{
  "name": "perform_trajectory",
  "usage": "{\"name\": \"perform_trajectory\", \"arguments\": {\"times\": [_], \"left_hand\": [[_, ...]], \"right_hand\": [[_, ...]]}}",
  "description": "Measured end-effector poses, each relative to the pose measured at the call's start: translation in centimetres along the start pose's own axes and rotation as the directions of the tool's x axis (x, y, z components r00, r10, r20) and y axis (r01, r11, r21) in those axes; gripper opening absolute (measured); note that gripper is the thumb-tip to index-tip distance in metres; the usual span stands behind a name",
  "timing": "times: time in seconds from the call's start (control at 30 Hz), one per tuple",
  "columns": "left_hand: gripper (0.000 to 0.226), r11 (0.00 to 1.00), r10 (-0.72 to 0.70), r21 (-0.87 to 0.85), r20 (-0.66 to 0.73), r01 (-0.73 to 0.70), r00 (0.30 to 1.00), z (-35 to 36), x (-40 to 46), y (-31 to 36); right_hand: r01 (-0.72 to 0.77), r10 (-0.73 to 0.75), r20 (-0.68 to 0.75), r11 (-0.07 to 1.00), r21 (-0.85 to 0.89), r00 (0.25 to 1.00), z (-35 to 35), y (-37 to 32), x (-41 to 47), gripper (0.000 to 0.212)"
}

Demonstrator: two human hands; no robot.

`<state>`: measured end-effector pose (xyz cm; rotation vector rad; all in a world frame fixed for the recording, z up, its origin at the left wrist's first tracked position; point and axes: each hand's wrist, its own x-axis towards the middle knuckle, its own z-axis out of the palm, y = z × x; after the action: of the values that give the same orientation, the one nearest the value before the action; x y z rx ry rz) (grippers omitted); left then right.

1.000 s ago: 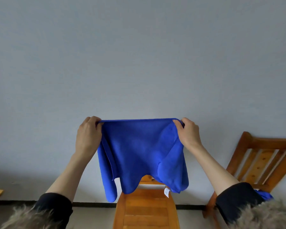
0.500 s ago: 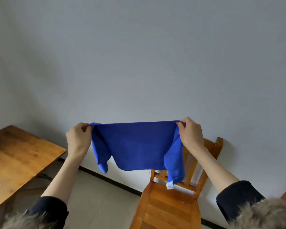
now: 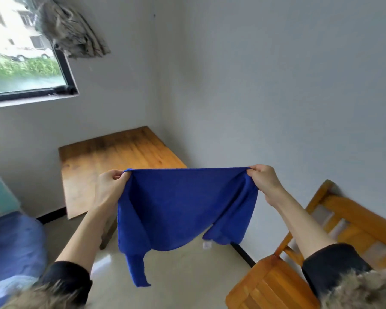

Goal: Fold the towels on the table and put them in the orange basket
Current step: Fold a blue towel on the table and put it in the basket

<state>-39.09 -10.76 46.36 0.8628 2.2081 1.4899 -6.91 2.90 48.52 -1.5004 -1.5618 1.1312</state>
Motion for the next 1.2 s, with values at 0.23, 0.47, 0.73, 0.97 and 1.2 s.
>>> {"name": "perform_trajectory", "arguments": {"times": [0.23, 0.47, 0.73, 0.97, 1.2], "left_hand": [[0.014, 0.964, 0.067, 0.26, -0.052, -0.051, 0.996, -10.3, 4.8, -5.3], [0.013, 0.933, 0.07, 0.357, -0.063, -0.043, 0.996, -17.2, 11.2, -12.0], [0.009, 0.938, 0.149, 0.33, -0.108, -0.106, 0.983, -18.7, 18.2, -14.9], [0.009, 0.913, 0.212, 0.382, -0.149, -0.141, 0.966, -17.6, 26.9, -16.7], [0.009, 0.87, 0.161, 0.487, -0.14, -0.073, 0.977, -13.9, 40.3, -19.7]], "right_hand": [[0.284, -0.298, 0.011, 0.899, -0.334, 0.955, 11.8, -3.4, 2.6, 0.016], [0.33, -0.344, 0.01, 0.893, -0.305, 0.939, 24.6, -5.8, 5.5, 0.017], [0.252, -0.249, 0.04, 0.96, -0.121, 0.968, 32.7, -8.3, 10.5, 0.018], [0.504, -0.533, 0.052, 0.758, -0.415, 0.845, 38.6, -10.5, 18.7, 0.016], [0.547, -0.624, 0.118, 0.558, -0.624, 0.772, 47.6, -10.3, 32.1, 0.015]]}}
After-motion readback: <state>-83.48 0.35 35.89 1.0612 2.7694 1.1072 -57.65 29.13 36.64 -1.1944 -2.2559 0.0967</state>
